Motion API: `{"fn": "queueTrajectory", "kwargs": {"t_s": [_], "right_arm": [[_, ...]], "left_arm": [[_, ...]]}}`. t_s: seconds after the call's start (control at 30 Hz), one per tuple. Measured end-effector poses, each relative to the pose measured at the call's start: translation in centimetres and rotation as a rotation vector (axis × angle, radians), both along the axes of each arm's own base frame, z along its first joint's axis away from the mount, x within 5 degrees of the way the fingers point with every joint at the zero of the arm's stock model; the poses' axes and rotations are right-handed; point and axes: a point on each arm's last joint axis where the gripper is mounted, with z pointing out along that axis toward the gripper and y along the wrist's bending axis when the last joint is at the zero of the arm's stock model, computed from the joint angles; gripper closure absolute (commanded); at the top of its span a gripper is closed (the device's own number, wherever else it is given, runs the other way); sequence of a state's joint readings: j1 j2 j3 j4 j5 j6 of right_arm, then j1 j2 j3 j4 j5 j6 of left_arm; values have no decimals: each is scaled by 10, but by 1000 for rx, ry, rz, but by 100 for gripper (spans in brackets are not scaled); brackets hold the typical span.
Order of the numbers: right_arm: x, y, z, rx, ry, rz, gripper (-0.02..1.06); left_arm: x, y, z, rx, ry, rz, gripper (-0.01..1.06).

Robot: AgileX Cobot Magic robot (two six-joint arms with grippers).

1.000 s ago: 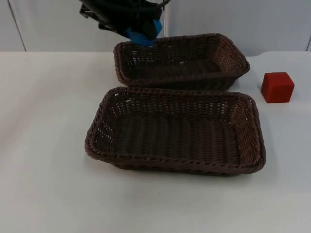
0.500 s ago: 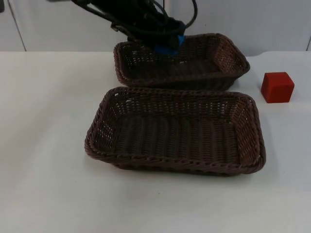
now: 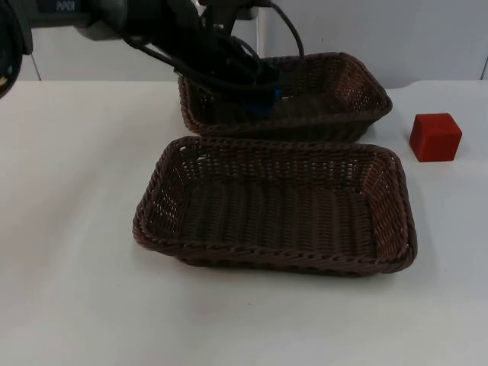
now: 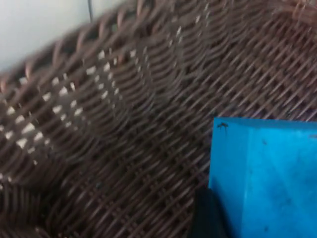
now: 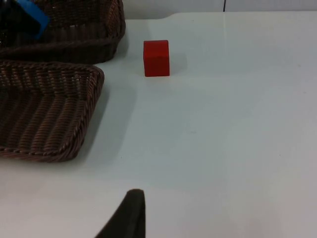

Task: Pick up one cube with the left hand and place it into the upper basket. Pick up one cube with the right hand and place it into the lower basket.

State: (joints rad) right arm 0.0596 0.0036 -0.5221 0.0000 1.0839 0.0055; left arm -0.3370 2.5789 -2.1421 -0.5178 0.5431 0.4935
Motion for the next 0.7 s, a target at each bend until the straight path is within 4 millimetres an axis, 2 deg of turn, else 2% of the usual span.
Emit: {"fn": "queueTrajectory", "kwargs": {"t_s": [0.07, 0.13, 0.2, 0.23, 0.33, 0.37, 0.47, 0.5, 0.53, 0.6, 0.7], "right_arm": [[0, 0, 0, 0, 0, 0, -1], [0, 0, 0, 0, 0, 0, -1], [0, 0, 0, 0, 0, 0, -1], [0, 0, 0, 0, 0, 0, -1], [0, 0, 0, 0, 0, 0, -1], [0, 0, 0, 0, 0, 0, -1], [0, 0, 0, 0, 0, 0, -1], [0, 0, 0, 0, 0, 0, -1], [0, 0, 0, 0, 0, 0, -1], [0, 0, 0, 0, 0, 0, -1], [0, 0, 0, 0, 0, 0, -1]], "left_arm": [[0, 0, -2, 2, 5, -1, 105], [-1, 0, -5, 6, 12, -4, 99], [-1, 0, -5, 8, 12, -4, 84], [-1, 0, -5, 7, 12, -4, 84], [-1, 0, -5, 7, 12, -4, 62], [-1, 0, -5, 7, 12, -4, 62], [-1, 0, -5, 10, 16, -8, 44], [-1, 0, -5, 10, 16, -8, 44], [-1, 0, -5, 10, 16, -8, 38], [-1, 0, -5, 10, 16, -8, 34], [-1, 0, -5, 10, 16, -8, 33]]}}
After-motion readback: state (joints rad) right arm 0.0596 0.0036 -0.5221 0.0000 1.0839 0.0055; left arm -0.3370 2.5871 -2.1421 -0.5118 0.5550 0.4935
